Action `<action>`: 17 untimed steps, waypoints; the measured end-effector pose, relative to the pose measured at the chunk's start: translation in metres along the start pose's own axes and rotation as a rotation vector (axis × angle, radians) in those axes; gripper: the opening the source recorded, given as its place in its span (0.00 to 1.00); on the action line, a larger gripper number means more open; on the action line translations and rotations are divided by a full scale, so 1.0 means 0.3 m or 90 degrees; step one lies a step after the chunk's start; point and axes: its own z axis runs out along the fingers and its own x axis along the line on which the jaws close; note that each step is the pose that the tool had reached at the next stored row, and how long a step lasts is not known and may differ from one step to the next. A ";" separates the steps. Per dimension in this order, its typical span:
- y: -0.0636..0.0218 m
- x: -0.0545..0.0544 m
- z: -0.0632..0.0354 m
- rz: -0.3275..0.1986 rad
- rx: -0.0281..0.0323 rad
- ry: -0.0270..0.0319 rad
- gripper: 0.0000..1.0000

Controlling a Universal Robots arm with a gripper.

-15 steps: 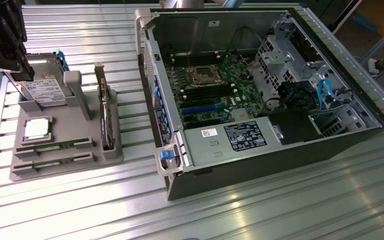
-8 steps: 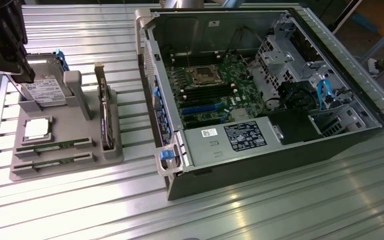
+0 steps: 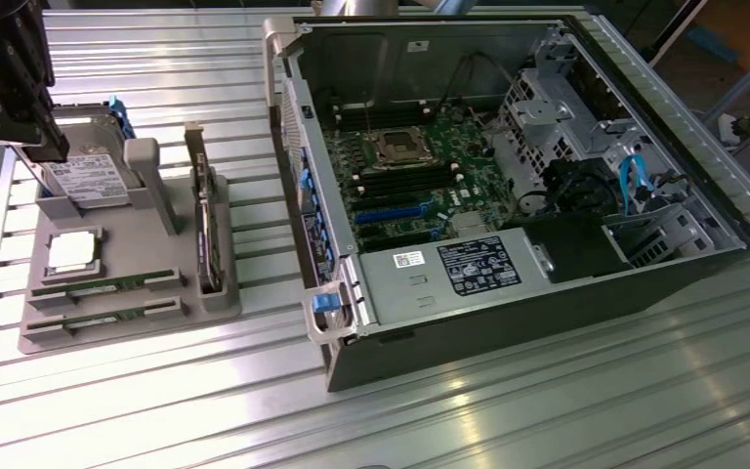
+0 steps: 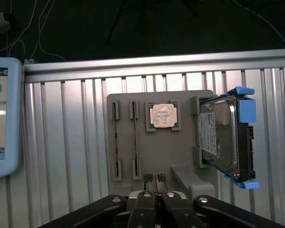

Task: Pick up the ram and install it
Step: 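Pick up the ram and move it above insertion slot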

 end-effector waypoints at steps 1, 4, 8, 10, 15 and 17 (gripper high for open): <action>0.000 0.000 0.000 0.000 0.0000 0.0000 0.11; 0.000 0.000 0.000 0.000 0.0000 0.0000 0.11; 0.000 0.005 0.000 0.000 0.0000 0.0000 0.11; 0.000 0.008 0.000 0.000 0.0000 0.0000 0.11; -0.001 0.011 0.000 -0.001 -0.0001 0.0000 0.11; -0.001 0.011 0.000 -0.002 0.0000 0.0000 0.11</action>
